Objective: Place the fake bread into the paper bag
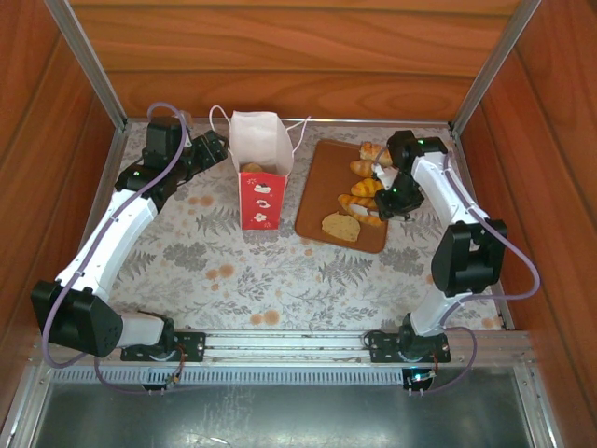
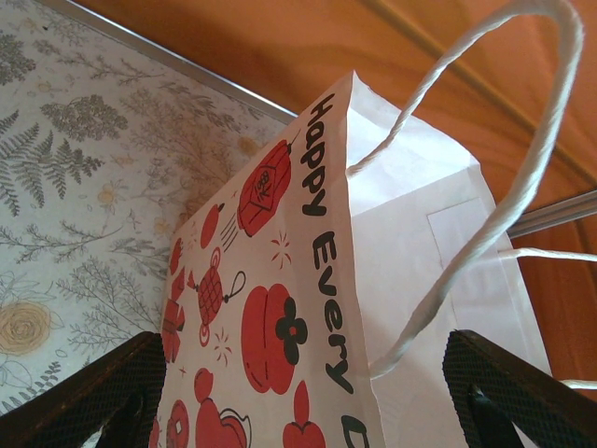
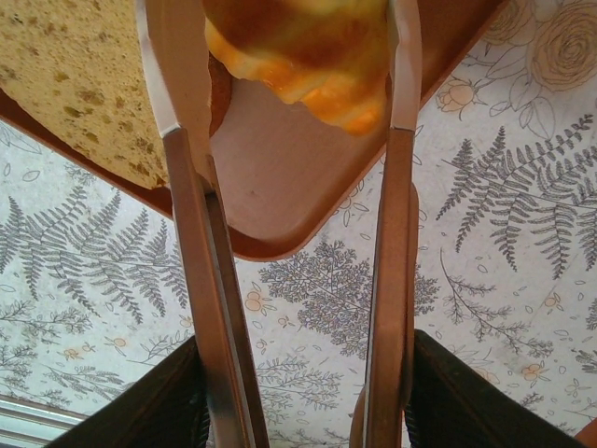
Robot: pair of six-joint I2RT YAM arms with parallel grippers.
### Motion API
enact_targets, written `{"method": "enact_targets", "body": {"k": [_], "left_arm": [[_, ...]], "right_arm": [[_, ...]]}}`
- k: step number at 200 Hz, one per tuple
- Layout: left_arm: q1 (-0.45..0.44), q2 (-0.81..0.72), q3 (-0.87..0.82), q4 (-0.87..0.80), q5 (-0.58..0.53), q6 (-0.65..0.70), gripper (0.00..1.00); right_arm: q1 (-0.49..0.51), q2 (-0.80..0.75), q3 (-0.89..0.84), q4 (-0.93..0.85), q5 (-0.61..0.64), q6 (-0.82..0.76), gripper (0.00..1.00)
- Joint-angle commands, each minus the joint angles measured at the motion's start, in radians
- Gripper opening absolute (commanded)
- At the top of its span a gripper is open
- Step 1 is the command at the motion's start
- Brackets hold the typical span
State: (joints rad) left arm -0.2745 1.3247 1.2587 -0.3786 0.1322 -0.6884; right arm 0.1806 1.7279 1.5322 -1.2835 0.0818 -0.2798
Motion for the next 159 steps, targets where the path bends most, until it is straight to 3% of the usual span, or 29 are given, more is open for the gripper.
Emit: {"method": "enact_targets", "body": {"k": [1, 92, 159], "left_arm": [[0.008, -0.031, -0.020, 0.007, -0.010, -0.003, 0.82], [0.023, -0.055, -0.044, 0.007, -0.016, -0.006, 0.82], [0.024, -0.045, -0.036, 0.007, -0.015, -0.010, 0.82]], "right_arm": [[-0.010, 0.014, 0.035, -0.017, -0.017, -0.015, 0.54], [-0.010, 0.055, 0.069, -0.045, -0.060, -0.010, 0.54], [-0.009, -0.011, 0.052, -0.067, -0.081, 0.012, 0.47]]}}
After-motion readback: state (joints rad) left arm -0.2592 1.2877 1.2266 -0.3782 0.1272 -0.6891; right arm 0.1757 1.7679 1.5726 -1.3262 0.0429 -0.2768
